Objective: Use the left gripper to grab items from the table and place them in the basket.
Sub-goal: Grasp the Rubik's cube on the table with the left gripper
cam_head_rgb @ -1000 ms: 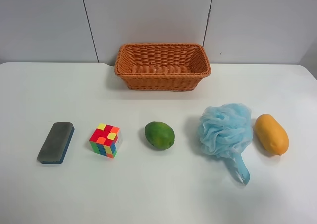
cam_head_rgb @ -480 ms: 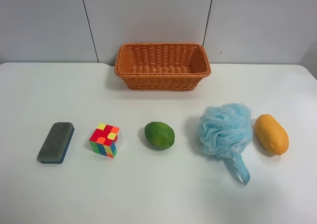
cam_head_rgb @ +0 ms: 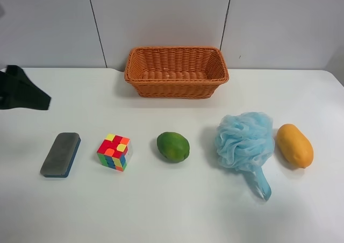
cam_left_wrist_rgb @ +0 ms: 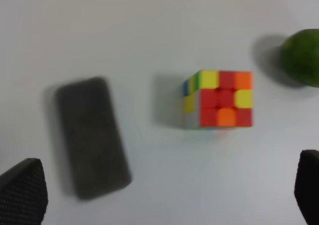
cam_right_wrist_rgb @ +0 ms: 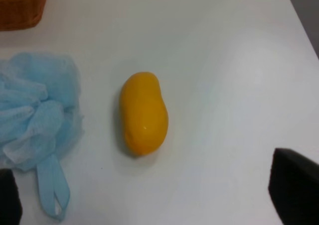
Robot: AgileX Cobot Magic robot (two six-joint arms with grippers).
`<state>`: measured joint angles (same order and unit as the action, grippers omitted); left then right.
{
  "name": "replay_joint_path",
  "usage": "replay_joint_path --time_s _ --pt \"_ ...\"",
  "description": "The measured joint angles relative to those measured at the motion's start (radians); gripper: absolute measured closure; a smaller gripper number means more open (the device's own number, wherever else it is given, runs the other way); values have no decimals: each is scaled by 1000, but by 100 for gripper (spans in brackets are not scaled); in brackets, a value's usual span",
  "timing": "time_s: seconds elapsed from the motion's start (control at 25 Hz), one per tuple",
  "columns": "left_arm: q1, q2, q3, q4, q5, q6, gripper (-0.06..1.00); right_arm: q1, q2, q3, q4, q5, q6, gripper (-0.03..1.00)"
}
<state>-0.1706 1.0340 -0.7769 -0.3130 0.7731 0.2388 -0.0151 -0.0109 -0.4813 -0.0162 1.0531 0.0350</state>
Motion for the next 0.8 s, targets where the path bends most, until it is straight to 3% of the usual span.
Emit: replay_joint_path --time_s 0.2,0.4,0.8 --pt "-168 166 0 -9 -64 -18 -5 0 0 0 0 0 0 -3" --pt "-256 336 0 -9 -96 -39 -5 0 0 0 0 0 0 -3" --pt "-273 556 0 -42 -309 -41 -5 0 0 0 0 0 0 -3"
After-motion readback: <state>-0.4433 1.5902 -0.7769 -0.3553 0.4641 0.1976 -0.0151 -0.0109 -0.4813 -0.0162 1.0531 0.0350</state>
